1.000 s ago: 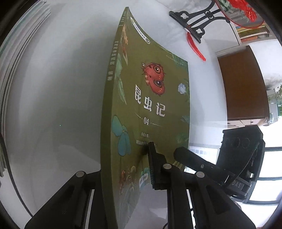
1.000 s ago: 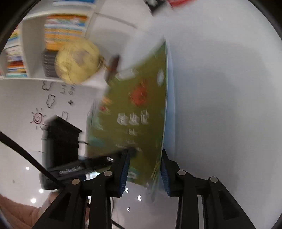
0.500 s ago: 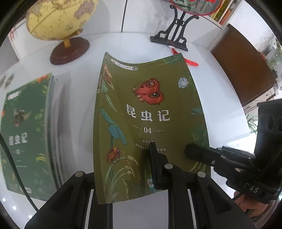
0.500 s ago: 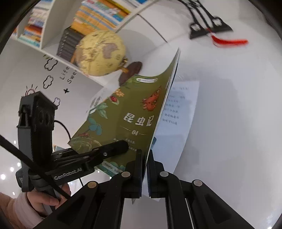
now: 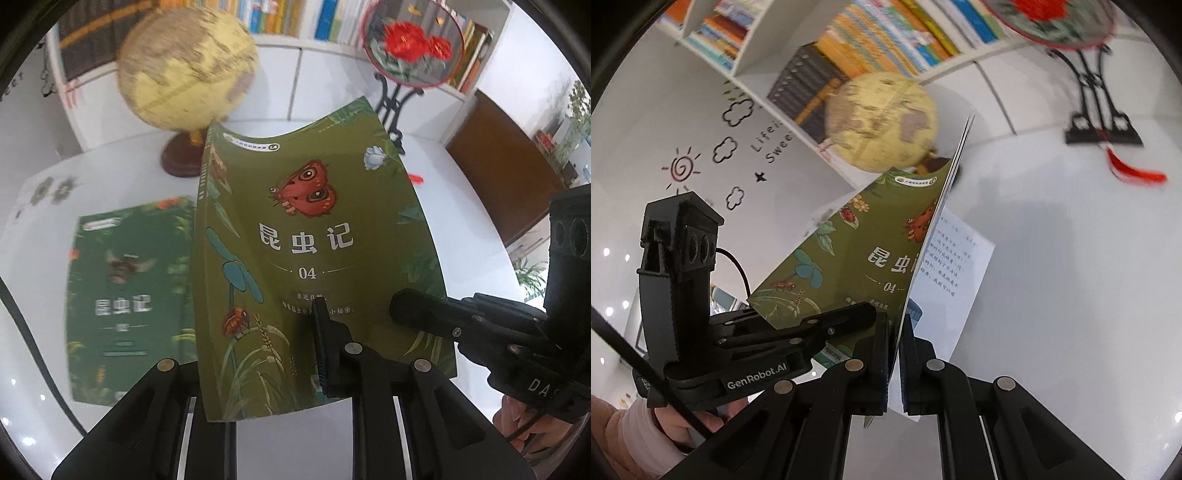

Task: Organize books
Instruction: 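Carry the butterfly book with both grippers toward the stack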

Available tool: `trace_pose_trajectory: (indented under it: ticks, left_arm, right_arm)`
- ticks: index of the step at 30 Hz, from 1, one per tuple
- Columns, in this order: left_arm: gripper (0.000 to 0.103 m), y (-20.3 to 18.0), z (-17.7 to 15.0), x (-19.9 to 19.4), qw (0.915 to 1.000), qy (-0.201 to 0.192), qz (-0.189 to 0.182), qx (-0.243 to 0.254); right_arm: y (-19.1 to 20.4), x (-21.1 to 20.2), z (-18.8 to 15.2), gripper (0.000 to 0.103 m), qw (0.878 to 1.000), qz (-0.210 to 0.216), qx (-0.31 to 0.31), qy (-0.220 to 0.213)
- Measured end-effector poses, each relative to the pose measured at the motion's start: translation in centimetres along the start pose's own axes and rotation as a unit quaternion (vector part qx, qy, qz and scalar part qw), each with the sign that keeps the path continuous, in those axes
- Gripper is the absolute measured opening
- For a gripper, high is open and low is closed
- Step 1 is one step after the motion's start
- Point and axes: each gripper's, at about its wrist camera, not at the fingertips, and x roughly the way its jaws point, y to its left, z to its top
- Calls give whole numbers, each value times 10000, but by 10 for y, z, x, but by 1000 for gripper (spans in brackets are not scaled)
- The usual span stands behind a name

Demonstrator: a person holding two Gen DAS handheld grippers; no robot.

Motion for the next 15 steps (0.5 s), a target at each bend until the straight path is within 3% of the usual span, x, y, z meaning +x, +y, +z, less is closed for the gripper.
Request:
trace_pose_trajectory:
  ticks: [7,15]
  left_arm:
    - [17,53,-2,-37,9990,-358,106,-262]
    - [18,115,-24,-34,9970,-419,206,-616]
  right_arm:
    - [62,21,19,5,9983,194,-536,-95]
    - [109,79,19,6,9957,246,-871,217]
